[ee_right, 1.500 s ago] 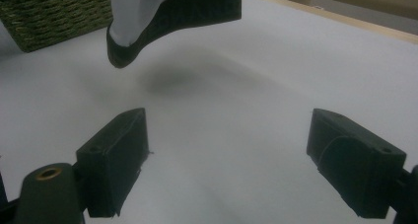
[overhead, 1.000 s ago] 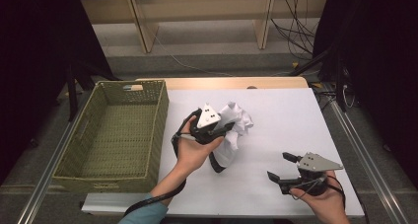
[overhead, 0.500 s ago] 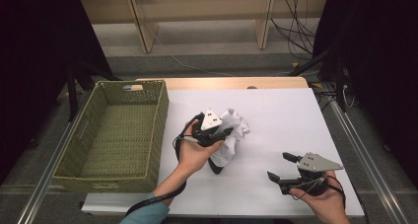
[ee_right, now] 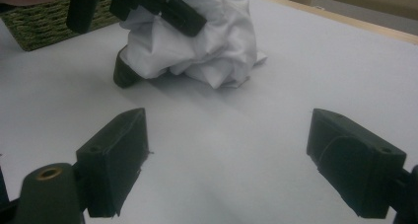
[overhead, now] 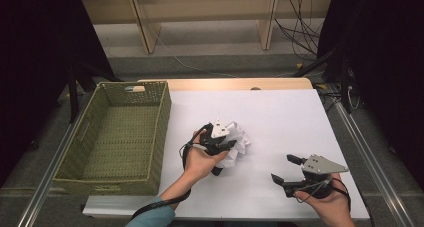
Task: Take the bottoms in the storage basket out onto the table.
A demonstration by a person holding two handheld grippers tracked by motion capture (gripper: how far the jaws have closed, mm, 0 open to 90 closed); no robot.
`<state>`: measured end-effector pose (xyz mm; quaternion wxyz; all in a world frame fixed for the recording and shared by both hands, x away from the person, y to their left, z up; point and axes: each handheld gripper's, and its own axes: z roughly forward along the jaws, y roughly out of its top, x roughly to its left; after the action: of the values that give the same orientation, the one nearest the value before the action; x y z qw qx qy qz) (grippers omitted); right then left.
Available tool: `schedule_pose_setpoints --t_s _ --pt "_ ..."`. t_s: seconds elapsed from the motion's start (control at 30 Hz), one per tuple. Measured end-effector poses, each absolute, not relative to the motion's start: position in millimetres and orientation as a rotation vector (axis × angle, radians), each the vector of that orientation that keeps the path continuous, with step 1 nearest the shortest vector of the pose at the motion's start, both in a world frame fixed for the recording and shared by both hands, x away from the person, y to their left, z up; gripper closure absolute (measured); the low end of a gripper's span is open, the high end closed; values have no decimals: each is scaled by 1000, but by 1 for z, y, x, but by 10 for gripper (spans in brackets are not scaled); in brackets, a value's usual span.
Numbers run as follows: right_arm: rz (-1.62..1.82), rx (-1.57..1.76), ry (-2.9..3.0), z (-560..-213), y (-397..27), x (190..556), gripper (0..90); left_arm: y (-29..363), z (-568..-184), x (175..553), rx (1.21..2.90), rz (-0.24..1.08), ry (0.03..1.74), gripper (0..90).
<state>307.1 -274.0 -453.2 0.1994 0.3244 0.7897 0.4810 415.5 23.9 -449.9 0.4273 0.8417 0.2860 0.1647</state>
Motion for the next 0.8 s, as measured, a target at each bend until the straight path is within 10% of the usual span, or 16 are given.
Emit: schedule_pose_setpoints --t_s 0.8 --pt "1342 909 2215 -453 -274 307 170 23 -462 418 2131 376 759 652"
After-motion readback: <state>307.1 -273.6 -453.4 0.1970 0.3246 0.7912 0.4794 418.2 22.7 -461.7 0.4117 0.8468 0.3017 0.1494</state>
